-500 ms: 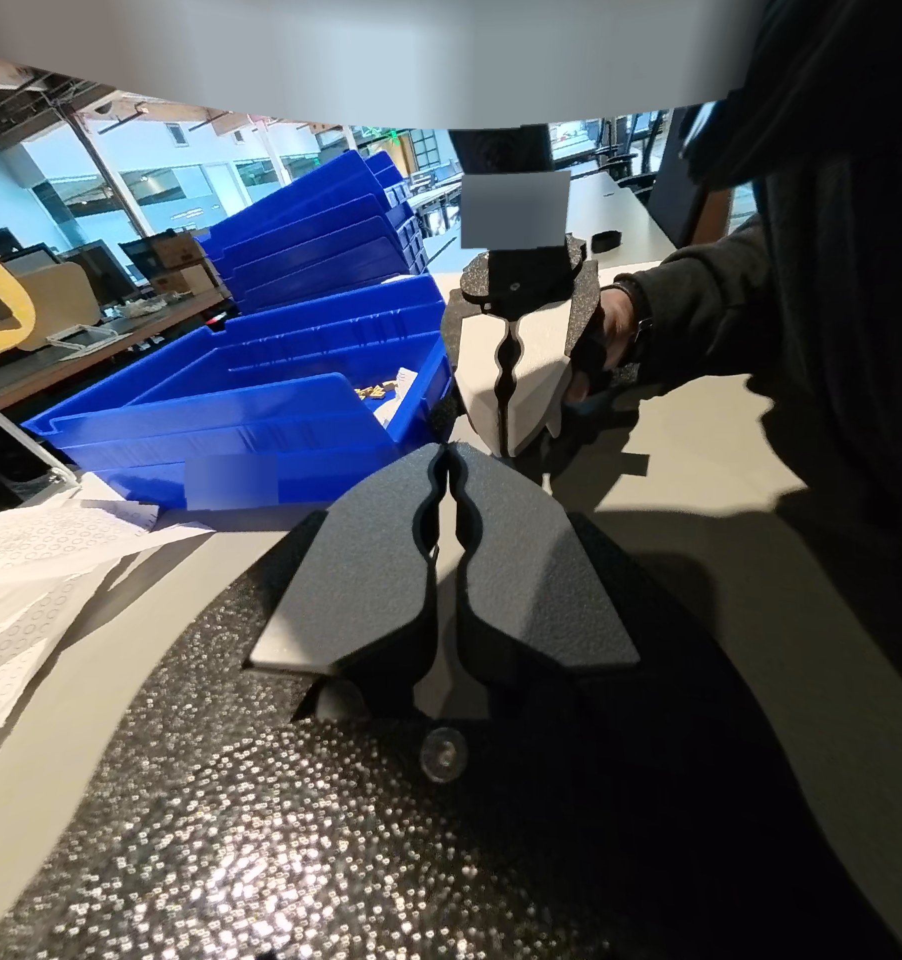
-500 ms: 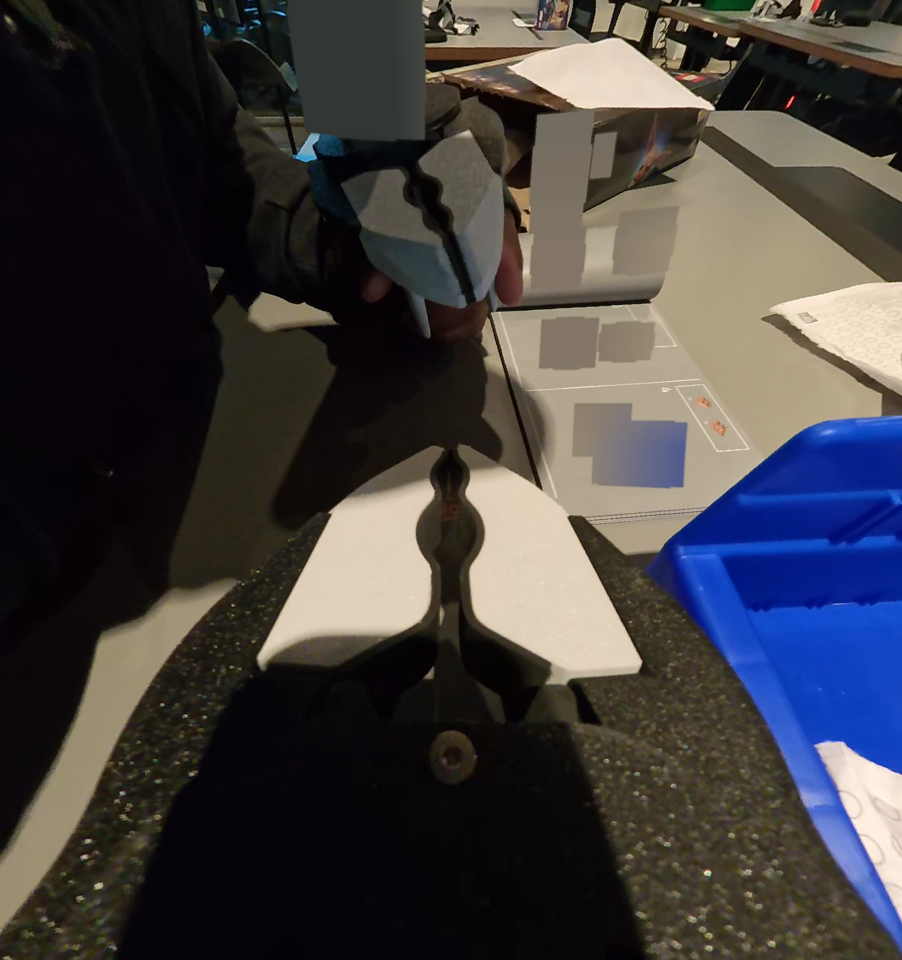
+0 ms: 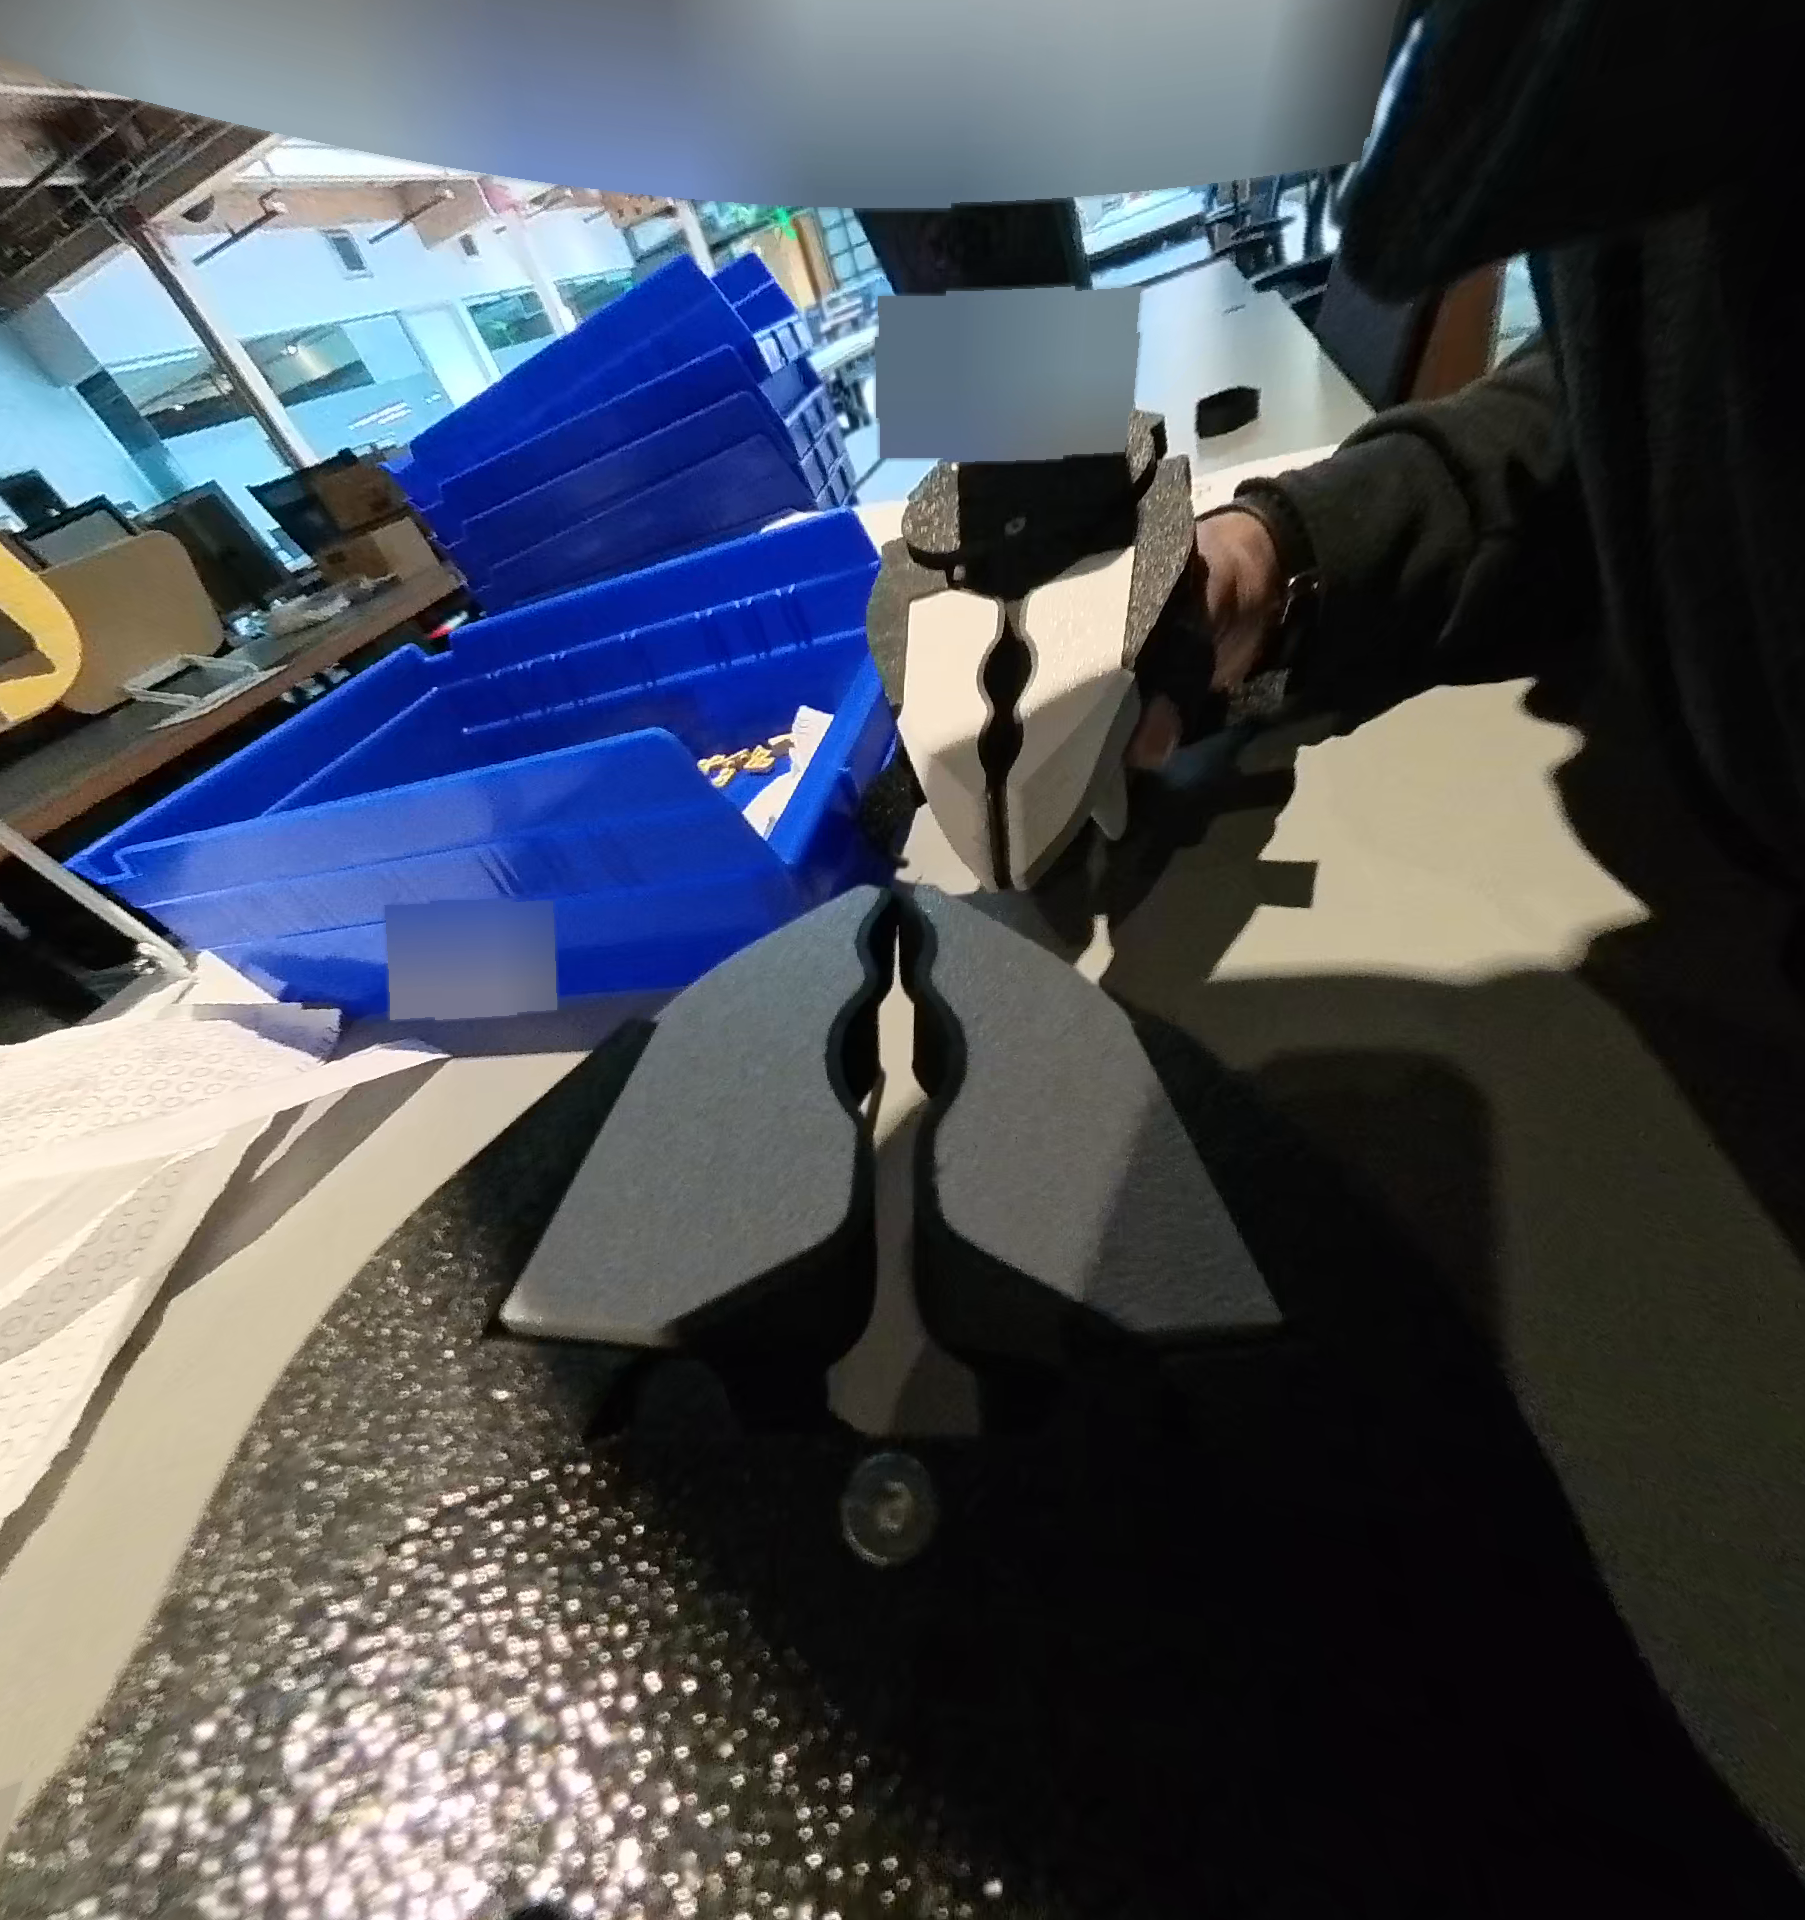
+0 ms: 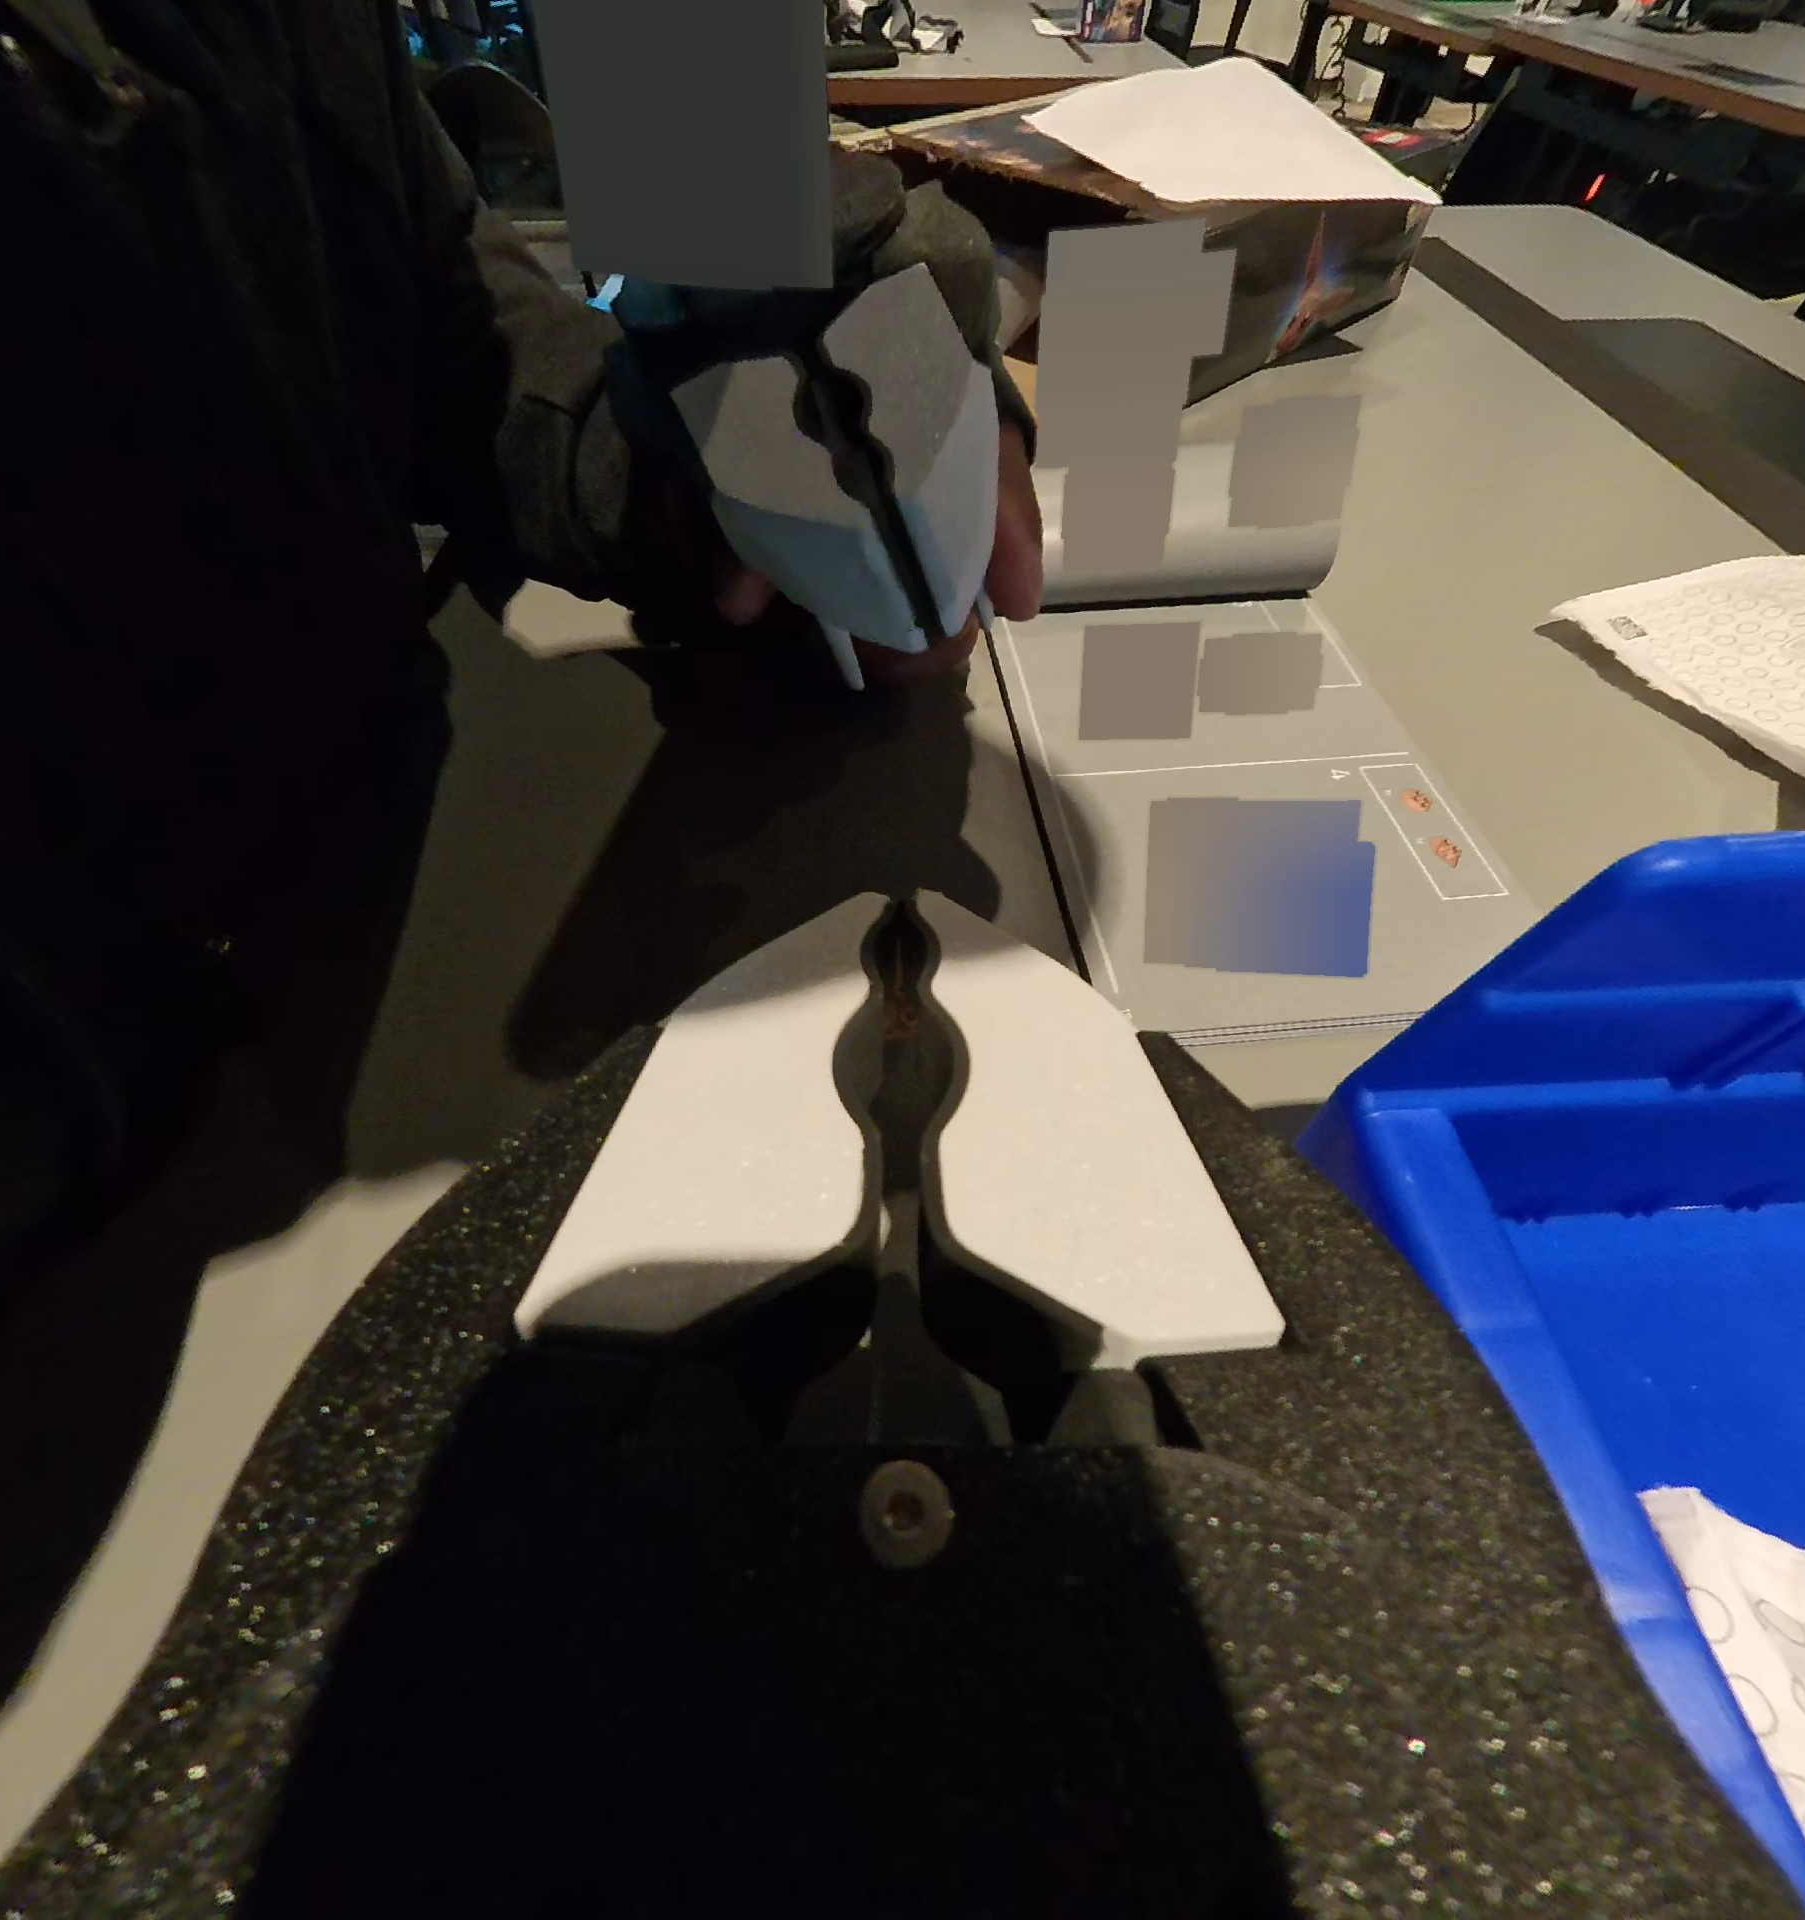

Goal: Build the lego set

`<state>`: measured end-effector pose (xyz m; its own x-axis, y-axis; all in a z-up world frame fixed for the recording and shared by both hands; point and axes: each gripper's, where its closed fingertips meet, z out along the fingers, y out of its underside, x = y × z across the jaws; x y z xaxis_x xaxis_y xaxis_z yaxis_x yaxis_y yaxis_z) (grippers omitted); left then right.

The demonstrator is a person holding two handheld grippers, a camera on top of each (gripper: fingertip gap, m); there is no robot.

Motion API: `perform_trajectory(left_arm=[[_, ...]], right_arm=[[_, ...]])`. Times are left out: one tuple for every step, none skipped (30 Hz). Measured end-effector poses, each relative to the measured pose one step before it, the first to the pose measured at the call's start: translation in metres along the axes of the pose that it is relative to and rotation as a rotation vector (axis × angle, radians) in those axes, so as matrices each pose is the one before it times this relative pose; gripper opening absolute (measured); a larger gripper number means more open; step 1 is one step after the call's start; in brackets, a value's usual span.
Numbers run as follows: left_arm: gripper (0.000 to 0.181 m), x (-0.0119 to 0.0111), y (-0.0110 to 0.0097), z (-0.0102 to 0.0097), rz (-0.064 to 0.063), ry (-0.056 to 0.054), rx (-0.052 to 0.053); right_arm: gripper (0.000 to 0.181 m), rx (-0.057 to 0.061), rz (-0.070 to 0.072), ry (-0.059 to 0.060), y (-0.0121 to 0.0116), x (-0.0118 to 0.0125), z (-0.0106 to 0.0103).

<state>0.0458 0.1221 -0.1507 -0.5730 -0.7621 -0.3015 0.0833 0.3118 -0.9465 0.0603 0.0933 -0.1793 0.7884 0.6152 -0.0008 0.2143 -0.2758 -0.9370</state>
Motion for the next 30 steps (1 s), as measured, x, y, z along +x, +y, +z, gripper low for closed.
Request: perform_trajectory(left_arm=[[0.0, 0.00019, 0.0, 0.00014, 0.0024, -0.0002, -0.0003], [0.0, -0.00005, -0.00002, 0.00001, 0.0003, -0.0002, 0.0002], [0.0, -0.00023, -0.00007, -0.00006, -0.002, -0.0005, 0.0006], [0.0, -0.00041, -0.00011, 0.0, -0.0035, -0.0004, 0.0008], [0.0, -0.00048, -0.00006, -0.0001, -0.0037, -0.0011, 0.0013], [0.0, -0.00052, -0.0002, -0.00005, -0.0028, -0.0012, 0.0014], [0.0, -0.00014, 0.00003, -0.00001, -0.0014, -0.0003, 0.0003], [0.0, 0.00012, 0.00004, 0.00014, 0.0003, 0.0003, -0.0007], [0.0, 0.00018, 0.00015, 0.00023, 0.002, 0.0004, -0.0013], [0.0, 0.00034, 0.00022, 0.00024, 0.003, 0.0003, -0.0016], [0.0, 0.00035, 0.00022, 0.00024, 0.003, 0.0004, -0.0017], [0.0, 0.00034, 0.00024, 0.00019, 0.0027, 0.0007, -0.0016], [0.0, 0.00031, 0.0001, 0.00021, 0.0021, 0.0004, -0.0012], [0.0, 0.00012, 0.00013, 0.0002, 0.0014, 0.0001, -0.0009], [0.0, 0.00004, 0.00011, 0.00004, 0.0007, -0.0002, -0.0004], [0.0, 0.00005, -0.00002, 0.00005, 0.0001, -0.0002, -0.0001], [0.0, -0.00004, 0.00004, 0.00007, -0.0001, 0.0001, -0.0002], [0.0, -0.00008, 0.00004, 0.00006, 0.0001, -0.0002, -0.0003], [0.0, 0.00008, 0.00007, 0.0001, 0.0005, -0.0005, -0.0003], [0.0, 0.00008, 0.00013, 0.00016, 0.0009, 0.0001, -0.0007], [0.0, 0.00024, 0.00014, 0.0001, 0.001, 0.0004, -0.0011], [0.0, 0.00012, 0.00006, 0.00017, 0.0012, 0.0003, -0.0011], [0.0, 0.00011, 0.00013, 0.00019, 0.0012, 0.0, -0.001], [0.0, 0.00009, 0.00016, 0.00014, 0.0007, 0.0001, -0.0009], [0.0, 0.00004, 0.00005, 0.00001, 0.0005, 0.0, -0.0006], [0.0, 0.00007, 0.00008, 0.00006, 0.0003, -0.0001, -0.0001], [0.0, -0.00004, -0.00003, 0.00001, 0.0001, -0.0003, 0.0002], [0.0, -0.00003, -0.00005, 0.00003, 0.0003, -0.0001, 0.0004], [0.0, 0.00007, -0.00009, 0.0, 0.0006, -0.0001, 0.0004], [0.0, 0.00003, -0.00007, -0.00001, 0.0006, -0.0005, 0.0002]], right_arm=[[0.0, -0.0005, 0.0006, 0.0, 0.00003, 0.00002, 0.00004], [0.0, 0.0003, -0.0001, -0.0004, -0.00001, -0.00011, -0.00005], [0.0, 0.0008, -0.0002, -0.0001, -0.00005, 0.00001, -0.00008], [0.0, 0.0003, 0.0004, -0.0001, -0.00001, 0.00003, -0.00004], [0.0, -0.0005, 0.0011, -0.0009, 0.00015, -0.00006, 0.00002], [0.0, -0.0012, 0.0016, -0.0023, 0.00022, -0.00035, 0.00002], [0.0, -0.0023, 0.002, -0.0028, 0.0003, -0.00032, 0.00009], [0.0, -0.0026, 0.0012, -0.0016, 0.00032, -0.00018, 0.00013], [0.0, -0.0007, -0.0004, 0.0001, 0.00016, -0.00004, 0.00005], [0.0, -0.0004, -0.0004, -0.0003, 0.00003, -0.00009, 0.00003], [0.0, -0.0008, 0.0002, -0.0002, 0.00015, -0.00005, 0.00011], [0.0, -0.0014, 0.0003, -0.0007, 0.0002, -0.00006, 0.00014], [0.0, -0.0014, 0.0, -0.0002, 0.00023, -0.00005, 0.00007], [0.0, -0.0012, -0.0006, 0.0001, 0.00009, -0.00004, 0.0001], [0.0, -0.0013, -0.0009, 0.0, 0.0002, -0.00017, 0.00011], [0.0, -0.0011, -0.0008, 0.0001, 0.00016, -0.00002, 0.00015], [0.0, -0.0007, -0.0006, 0.0004, 0.00007, 0.00001, 0.00001], [0.0, -0.0005, -0.0005, 0.0002, 0.00012, -0.0001, 0.00012], [0.0, -0.0001, -0.0006, 0.0006, 0.0, 0.00004, 0.00005], [0.0, -0.0004, -0.0006, 0.0001, 0.00003, -0.00002, 0.00003], [0.0, -0.0014, 0.0002, -0.0001, 0.00022, -0.00004, 0.00007], [0.0, -0.0022, 0.0003, -0.0005, 0.00033, -0.00011, 0.00001], [0.0, -0.0011, -0.0005, 0.0, 0.00016, -0.00006, 0.00015], [0.0, 0.0, -0.0011, 0.0007, -0.00001, -0.00005, 0.00004], [0.0, 0.0009, -0.0012, 0.001, -0.00013, 0.00003, -0.00019], [0.0, 0.0037, -0.0011, 0.0011, -0.00035, 0.00001, -0.00033], [0.0, 0.0064, 0.0013, -0.0002, -0.00076, 0.00013, -0.00056], [0.0, 0.0074, 0.0049, -0.0004, -0.00077, 0.00046, -0.00082], [0.0, 0.0086, 0.006, -0.0001, -0.00104, 0.00057, -0.00076], [0.0, 0.0099, 0.005, 0.0, -0.00126, 0.00039, -0.00086]])
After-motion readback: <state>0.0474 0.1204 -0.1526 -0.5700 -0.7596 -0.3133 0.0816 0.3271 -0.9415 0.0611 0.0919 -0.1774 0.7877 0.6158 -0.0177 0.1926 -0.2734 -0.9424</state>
